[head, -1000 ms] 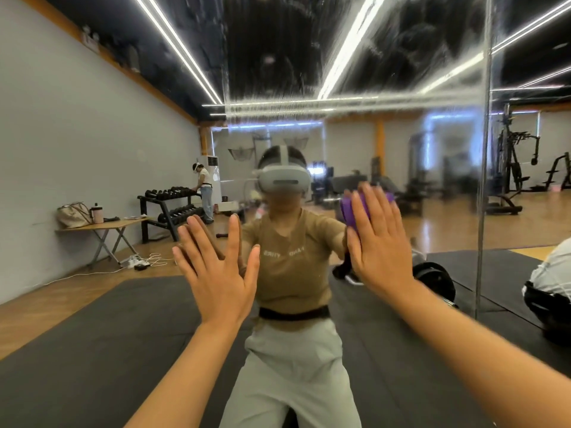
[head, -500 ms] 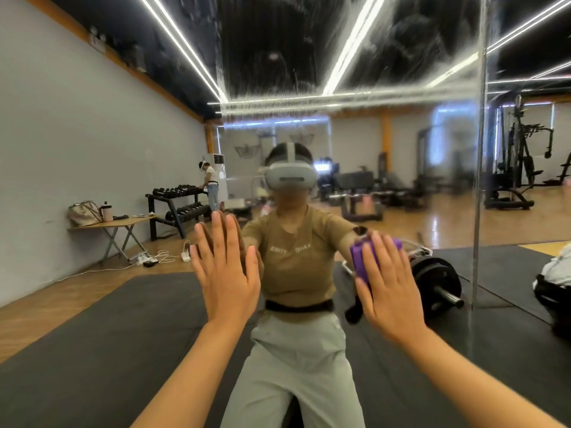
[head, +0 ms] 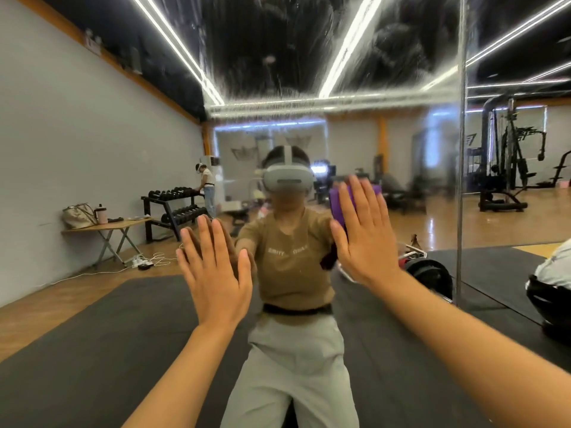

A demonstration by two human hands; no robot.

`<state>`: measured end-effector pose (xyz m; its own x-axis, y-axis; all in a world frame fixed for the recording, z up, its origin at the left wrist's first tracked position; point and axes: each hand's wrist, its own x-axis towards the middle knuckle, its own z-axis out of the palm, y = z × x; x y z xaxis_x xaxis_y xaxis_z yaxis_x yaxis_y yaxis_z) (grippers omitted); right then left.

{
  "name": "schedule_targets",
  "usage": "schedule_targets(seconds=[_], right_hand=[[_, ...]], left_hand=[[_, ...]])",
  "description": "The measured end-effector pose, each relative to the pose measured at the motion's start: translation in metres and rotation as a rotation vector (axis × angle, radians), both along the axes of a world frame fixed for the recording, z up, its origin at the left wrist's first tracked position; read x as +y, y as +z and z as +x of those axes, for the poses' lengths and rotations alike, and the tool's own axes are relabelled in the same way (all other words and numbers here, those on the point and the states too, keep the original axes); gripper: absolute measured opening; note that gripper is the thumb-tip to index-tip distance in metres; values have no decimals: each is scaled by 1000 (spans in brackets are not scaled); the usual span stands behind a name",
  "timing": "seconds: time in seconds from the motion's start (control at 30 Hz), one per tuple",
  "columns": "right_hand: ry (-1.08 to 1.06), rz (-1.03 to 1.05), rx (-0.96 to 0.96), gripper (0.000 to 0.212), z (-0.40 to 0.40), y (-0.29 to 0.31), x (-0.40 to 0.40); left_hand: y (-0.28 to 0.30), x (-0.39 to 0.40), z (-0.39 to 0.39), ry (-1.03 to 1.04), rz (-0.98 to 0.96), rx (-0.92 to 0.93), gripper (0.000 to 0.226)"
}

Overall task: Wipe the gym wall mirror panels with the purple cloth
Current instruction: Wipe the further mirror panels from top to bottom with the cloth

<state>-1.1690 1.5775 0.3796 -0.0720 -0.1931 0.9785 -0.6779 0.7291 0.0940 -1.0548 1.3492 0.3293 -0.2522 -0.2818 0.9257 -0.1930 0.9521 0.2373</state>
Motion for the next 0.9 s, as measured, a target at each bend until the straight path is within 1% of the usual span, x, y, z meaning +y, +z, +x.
schedule_targets(seconds=[0.1, 0.17, 0.27, 0.37, 0.47, 0.57, 0.67, 0.73, 0.83, 0.9], right_hand=[[17, -53, 0, 60, -2, 59, -7], [30, -122, -27, 60, -1, 63, -10], [9, -135, -8, 59, 1, 14, -18], [-7, -21, 22, 60, 3, -64, -13], [-13, 77, 0, 62, 4, -129, 4], [-24, 126, 6, 61, 0, -153, 15], [-12, 158, 21, 65, -3, -143, 18], [-14, 100, 14, 63, -3, -120, 17], [5, -50, -24, 58, -6, -48, 16], [22, -92, -27, 58, -9, 12, 15]], left_hand=[[1, 3, -2, 10, 14, 6, 74], [1, 5, -3, 13, 24, 16, 75], [1, 9, -6, -1, 44, 21, 78], [1, 9, -7, -1, 44, 27, 80], [1, 9, -8, 4, 36, 37, 81], [1, 10, -9, -1, 34, 56, 81], [1, 11, -11, -2, 35, 71, 81], [1, 11, -13, -2, 33, 81, 81], [0, 12, -14, 3, 28, 101, 80], [0, 13, -14, 12, 28, 104, 80]])
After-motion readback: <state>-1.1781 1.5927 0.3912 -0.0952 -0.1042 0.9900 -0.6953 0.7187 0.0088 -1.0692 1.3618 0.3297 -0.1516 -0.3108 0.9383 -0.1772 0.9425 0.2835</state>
